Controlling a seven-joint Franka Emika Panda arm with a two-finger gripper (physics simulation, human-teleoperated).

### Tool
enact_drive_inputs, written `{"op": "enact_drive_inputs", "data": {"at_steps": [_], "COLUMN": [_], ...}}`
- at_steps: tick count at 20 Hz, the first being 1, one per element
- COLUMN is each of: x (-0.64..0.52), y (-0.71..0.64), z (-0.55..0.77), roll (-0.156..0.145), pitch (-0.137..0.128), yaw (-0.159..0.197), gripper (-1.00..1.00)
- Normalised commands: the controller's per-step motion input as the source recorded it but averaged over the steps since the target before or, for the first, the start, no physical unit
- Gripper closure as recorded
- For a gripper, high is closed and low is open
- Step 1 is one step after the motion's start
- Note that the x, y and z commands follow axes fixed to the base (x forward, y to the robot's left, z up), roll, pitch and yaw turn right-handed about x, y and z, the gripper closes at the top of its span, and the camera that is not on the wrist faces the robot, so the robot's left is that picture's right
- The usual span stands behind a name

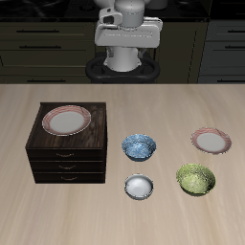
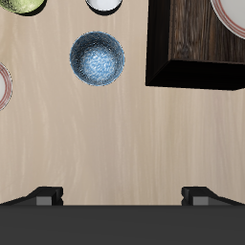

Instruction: Place the blue bowl onto the plate that is on top of the cabinet

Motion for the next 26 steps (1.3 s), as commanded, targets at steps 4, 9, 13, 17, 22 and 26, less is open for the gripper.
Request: {"op": "enact_drive_inputs", "data": {"at_steps": [4,9,13,17,22,26], "x": [0.24,0.29,0.29,0.30,0.23,0.41], "y": [0.01,0.01,0.03,0.16,0.11,0.11], "z": [0.00,0.02,0.02,0.01,-0.01,0.00], "roll": [-0.012,0.024,0.019,0.066,0.022,0.010], "pitch": [0.006,0.015,0.005,0.015,0.014,0.012], "yaw": [-0.012,-0.021,-0.018,-0.028,-0.019,-0.039], "gripper": [-1.00,-1.00,-1.00,-1.00,-1.00,-1.00]}}
